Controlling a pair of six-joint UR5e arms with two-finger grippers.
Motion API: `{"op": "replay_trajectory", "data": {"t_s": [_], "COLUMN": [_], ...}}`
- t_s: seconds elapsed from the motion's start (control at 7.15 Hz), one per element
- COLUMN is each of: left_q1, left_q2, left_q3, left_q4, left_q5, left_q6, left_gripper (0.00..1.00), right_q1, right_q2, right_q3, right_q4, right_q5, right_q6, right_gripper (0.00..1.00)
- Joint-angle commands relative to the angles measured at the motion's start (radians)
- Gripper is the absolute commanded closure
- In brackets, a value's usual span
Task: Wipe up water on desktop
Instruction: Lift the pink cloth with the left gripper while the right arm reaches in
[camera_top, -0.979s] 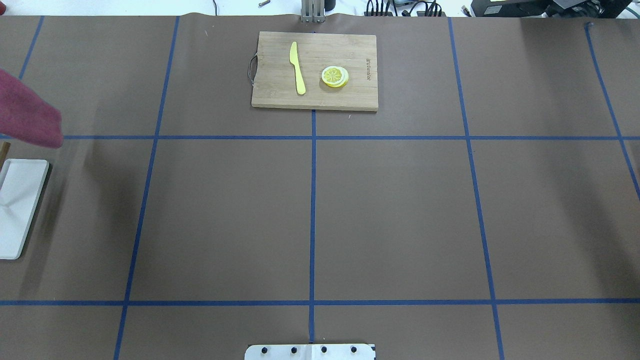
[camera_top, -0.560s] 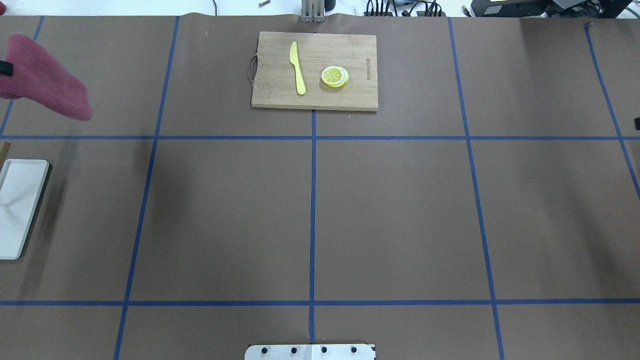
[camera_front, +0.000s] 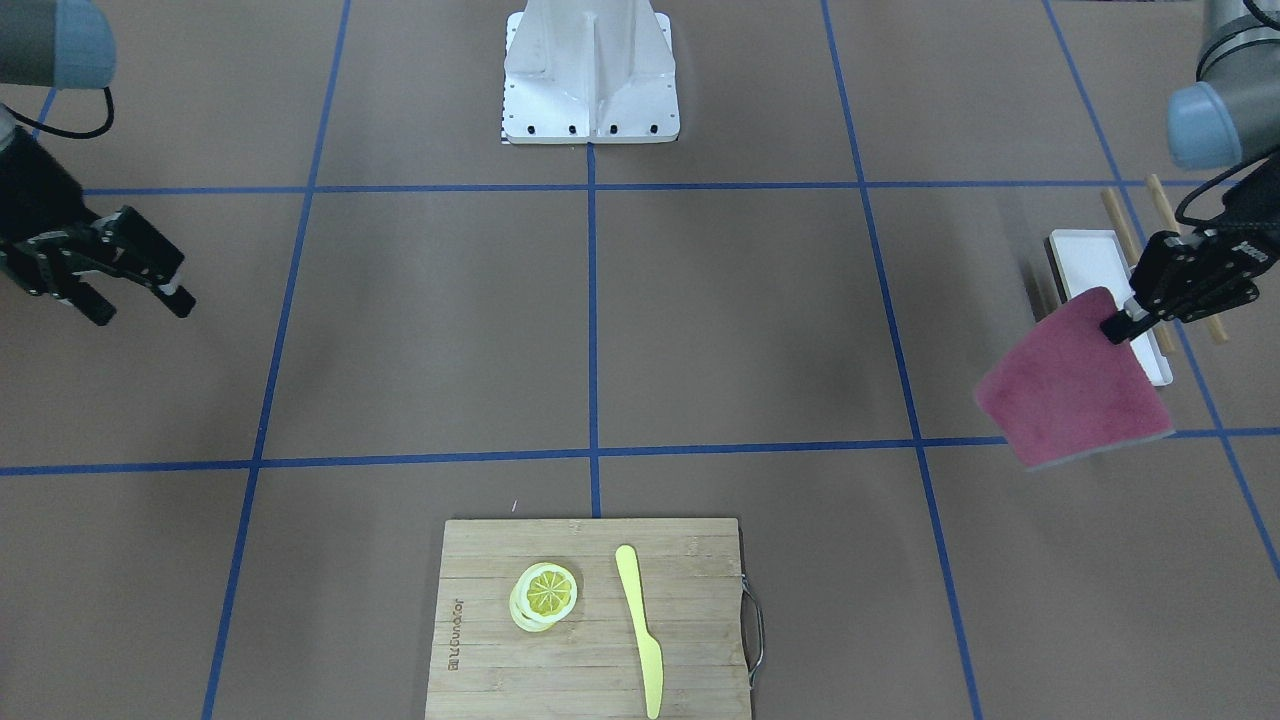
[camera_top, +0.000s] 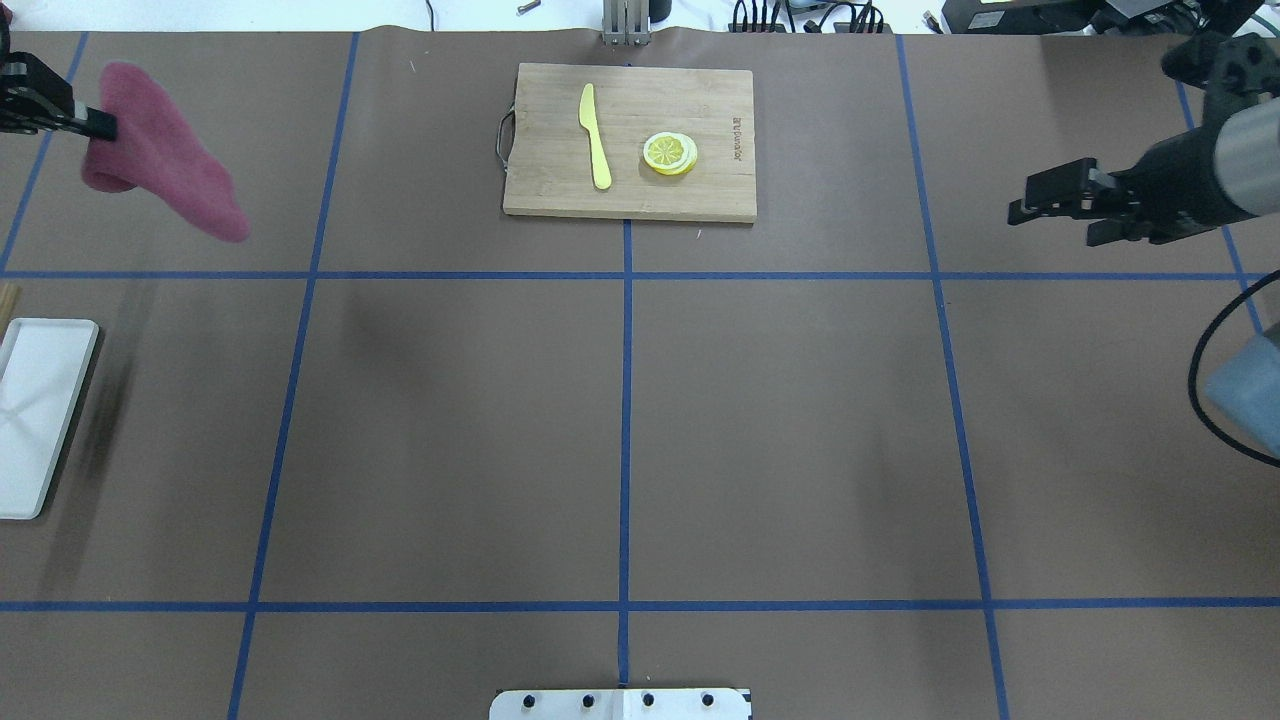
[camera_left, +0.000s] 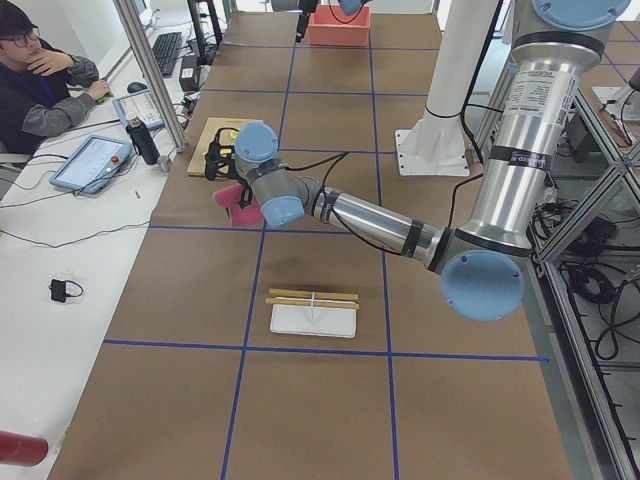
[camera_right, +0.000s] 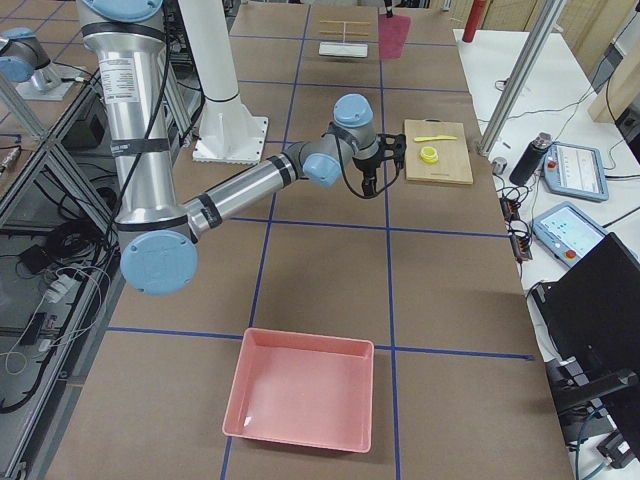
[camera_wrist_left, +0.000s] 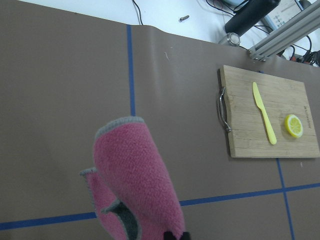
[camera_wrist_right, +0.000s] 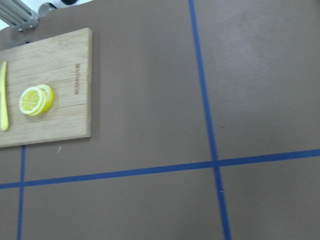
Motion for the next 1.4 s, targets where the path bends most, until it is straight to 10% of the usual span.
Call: {"op": "replay_trajectory", "data": {"t_s": [0.0,1.26], "left_q1": [0.092,0.306], "left_q2": [-0.077,-0.292], "left_q3": [-0.035,-0.101], "left_q4": [-0.002,-0.002], "left_q5": [0.039,0.233], "left_q6": [-0.177,-0.651], "left_gripper": [1.00,1.00], "right_q1": [-0.145,-0.524], "right_q2": [0.156,0.264], "right_q3": [0.001,0.065], "right_q4": [0.002,0.104], "right_q5": [-0.114,-0.651], "right_q6": [0.202,0.415], "right_gripper": [0.01,0.01]}}
